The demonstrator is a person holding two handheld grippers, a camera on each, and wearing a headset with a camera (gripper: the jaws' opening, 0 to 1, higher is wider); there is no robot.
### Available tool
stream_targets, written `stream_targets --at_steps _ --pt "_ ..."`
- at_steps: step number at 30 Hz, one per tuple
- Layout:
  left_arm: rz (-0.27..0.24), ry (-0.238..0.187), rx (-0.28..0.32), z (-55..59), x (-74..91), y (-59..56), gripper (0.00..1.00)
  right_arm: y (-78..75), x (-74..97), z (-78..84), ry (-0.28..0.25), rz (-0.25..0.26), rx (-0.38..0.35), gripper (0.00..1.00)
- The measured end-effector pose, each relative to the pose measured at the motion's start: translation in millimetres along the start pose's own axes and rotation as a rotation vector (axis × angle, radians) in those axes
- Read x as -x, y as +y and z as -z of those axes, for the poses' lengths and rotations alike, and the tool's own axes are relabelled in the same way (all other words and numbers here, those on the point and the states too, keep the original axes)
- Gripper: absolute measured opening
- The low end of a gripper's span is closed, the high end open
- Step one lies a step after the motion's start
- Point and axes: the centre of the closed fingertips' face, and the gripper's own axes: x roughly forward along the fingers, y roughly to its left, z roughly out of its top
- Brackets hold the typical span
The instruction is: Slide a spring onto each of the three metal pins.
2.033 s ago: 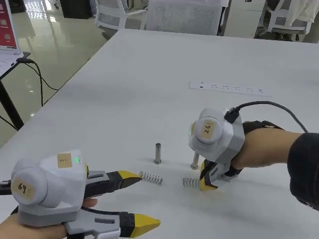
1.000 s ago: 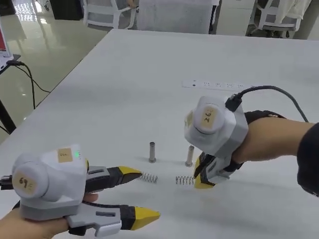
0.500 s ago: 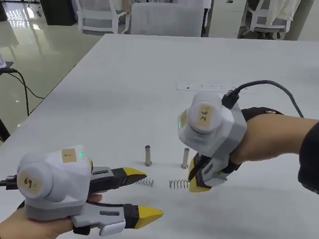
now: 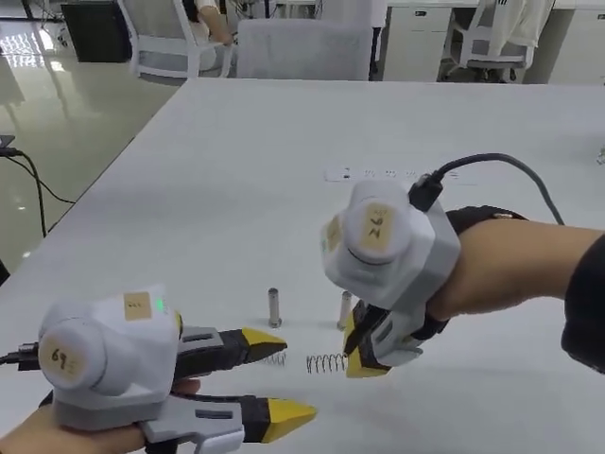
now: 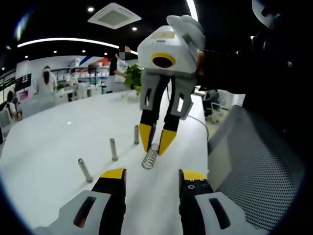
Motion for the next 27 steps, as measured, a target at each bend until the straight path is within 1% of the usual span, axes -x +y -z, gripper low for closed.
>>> stream_targets --at_steps 13,23,27 --pt "0.025 -0.005 -0.023 -3.1 -4.0 -6.1 0.30 6.3 0.6 -4.8 -0.005 -0.018 0.029 0.08" --pt "0.037 -0.009 -0.030 -3.9 -5.2 -7.8 0.21 9.7 1.3 -8.9 -0.009 -0.024 0.056 0.08" --pt "0.040 -0.015 -0.033 -5.1 -5.5 -8.4 0.16 11.2 0.4 -9.5 -0.010 -0.028 0.063 0.08"
